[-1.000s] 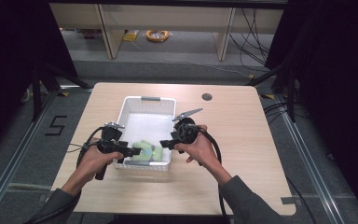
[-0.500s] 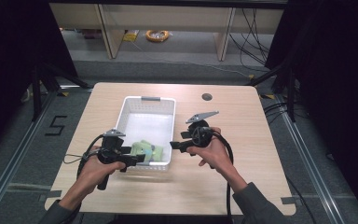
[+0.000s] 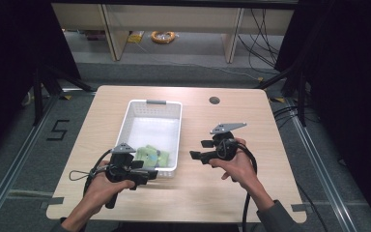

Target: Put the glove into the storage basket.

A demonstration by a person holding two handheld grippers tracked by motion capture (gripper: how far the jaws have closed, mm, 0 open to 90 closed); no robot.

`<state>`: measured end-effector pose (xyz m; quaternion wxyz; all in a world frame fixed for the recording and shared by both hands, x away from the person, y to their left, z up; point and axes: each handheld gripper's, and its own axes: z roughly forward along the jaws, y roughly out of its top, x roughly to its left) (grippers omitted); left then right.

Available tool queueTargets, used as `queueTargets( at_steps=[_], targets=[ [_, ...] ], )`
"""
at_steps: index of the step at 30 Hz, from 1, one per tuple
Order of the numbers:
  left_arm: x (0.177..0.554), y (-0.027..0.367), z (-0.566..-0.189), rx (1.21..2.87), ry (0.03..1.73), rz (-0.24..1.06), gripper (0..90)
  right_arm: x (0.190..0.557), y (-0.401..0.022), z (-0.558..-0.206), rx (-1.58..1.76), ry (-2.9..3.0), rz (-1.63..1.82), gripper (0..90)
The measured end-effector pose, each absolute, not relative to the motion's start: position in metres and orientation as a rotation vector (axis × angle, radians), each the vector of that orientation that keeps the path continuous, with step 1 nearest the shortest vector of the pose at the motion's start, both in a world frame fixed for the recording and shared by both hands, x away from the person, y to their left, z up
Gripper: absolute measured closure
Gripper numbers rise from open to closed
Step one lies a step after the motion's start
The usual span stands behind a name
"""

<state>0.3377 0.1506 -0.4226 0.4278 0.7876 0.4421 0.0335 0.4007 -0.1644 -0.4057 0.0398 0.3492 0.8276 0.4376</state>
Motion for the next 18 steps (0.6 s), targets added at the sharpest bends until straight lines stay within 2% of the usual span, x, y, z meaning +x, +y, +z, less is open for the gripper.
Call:
queueTargets(
  at_steps=[18],
  targets=[
    [0.298,0.144,-0.442,1.943,1.052,0.105,27.7,0.370,-0.196,-0.426,1.060,2.526,1.327,32.8]
  ],
)
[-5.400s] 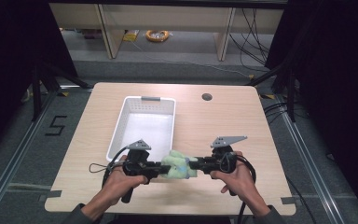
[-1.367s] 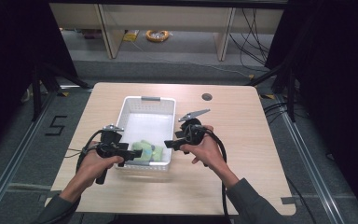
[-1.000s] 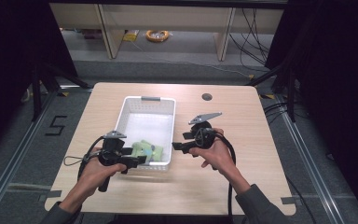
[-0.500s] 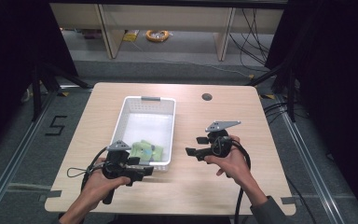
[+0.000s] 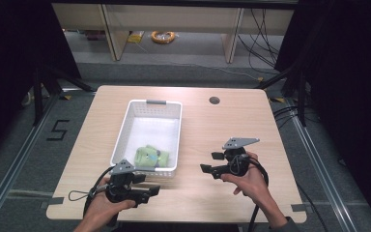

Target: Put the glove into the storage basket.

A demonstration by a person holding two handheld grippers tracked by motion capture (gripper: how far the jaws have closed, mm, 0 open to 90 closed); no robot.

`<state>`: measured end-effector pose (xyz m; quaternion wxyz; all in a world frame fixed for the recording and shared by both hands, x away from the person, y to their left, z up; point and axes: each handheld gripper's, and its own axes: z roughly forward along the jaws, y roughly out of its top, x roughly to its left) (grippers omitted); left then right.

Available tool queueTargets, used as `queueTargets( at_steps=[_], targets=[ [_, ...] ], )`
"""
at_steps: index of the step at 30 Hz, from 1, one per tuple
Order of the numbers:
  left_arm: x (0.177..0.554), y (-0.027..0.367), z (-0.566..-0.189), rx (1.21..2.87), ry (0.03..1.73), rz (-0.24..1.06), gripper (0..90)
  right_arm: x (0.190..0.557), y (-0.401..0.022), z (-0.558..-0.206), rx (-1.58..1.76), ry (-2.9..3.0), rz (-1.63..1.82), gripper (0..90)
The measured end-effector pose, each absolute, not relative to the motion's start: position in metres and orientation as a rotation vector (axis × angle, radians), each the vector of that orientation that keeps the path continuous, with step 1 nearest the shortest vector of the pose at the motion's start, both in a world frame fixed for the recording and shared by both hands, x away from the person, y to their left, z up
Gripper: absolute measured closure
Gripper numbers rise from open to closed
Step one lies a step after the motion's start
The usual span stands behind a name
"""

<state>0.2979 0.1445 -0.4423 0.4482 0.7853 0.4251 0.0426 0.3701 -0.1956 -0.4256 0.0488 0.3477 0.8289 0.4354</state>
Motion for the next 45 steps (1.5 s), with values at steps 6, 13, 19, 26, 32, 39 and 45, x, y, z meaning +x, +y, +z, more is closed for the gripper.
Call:
queueTargets(
  at_steps=[6,13,19,26,32,39,45],
  targets=[
    [0.289,0.141,-0.454,1.985,1.031,0.119,27.0,0.360,-0.200,-0.433,1.097,2.540,1.339,32.9],
    [0.284,0.139,-0.464,1.963,1.042,0.126,26.2,0.353,-0.210,-0.444,1.096,2.531,1.338,32.8],
    [0.282,0.140,-0.470,1.971,1.041,0.146,25.1,0.349,-0.215,-0.451,1.093,2.517,1.355,32.2],
    [0.277,0.137,-0.479,1.972,1.045,0.140,23.9,0.342,-0.222,-0.456,1.116,2.506,1.363,31.5],
    [0.272,0.135,-0.486,1.967,1.037,0.146,23.2,0.332,-0.226,-0.460,1.110,2.495,1.386,30.4],
    [0.267,0.134,-0.493,1.963,1.021,0.121,19.1,0.320,-0.230,-0.470,1.083,2.508,1.397,27.1],
    [0.263,0.135,-0.498,1.974,0.995,0.124,16.6,0.311,-0.232,-0.474,1.096,2.490,1.396,21.1]
  ],
)
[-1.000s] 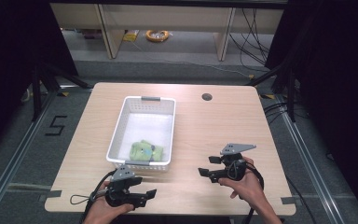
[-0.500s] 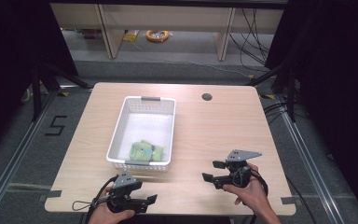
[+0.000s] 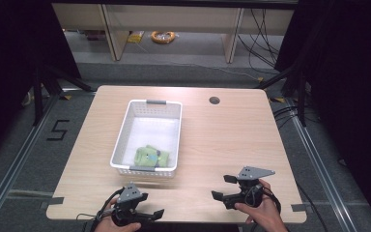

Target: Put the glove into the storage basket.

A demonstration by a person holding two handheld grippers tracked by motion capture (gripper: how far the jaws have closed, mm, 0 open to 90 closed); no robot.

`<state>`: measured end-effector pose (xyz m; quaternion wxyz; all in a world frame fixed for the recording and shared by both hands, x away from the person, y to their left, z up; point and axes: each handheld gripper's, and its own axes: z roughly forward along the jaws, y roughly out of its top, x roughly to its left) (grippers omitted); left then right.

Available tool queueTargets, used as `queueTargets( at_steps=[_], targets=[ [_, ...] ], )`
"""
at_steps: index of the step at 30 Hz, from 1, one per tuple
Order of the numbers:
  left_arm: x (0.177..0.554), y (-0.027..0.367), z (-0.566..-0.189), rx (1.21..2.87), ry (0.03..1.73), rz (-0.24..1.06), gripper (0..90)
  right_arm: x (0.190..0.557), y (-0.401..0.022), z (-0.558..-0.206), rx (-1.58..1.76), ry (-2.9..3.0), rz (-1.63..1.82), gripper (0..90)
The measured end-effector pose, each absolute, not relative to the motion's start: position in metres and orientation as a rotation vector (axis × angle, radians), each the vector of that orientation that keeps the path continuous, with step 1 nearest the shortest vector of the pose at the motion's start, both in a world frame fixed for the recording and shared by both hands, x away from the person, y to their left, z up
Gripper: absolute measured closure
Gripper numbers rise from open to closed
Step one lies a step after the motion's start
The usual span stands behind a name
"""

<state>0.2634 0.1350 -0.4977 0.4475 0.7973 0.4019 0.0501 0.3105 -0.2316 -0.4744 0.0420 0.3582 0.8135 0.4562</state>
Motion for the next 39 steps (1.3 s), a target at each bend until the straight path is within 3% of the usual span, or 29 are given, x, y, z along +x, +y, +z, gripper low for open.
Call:
queueTargets(
  at_steps=[6,39],
  targets=[
    [0.259,0.137,-0.500,2.018,0.988,0.184,16.4,0.306,-0.236,-0.480,1.044,2.484,1.392,19.8],
    [0.256,0.136,-0.507,2.017,0.998,0.184,16.0,0.294,-0.244,-0.499,1.007,2.552,1.263,18.4]
  ],
)
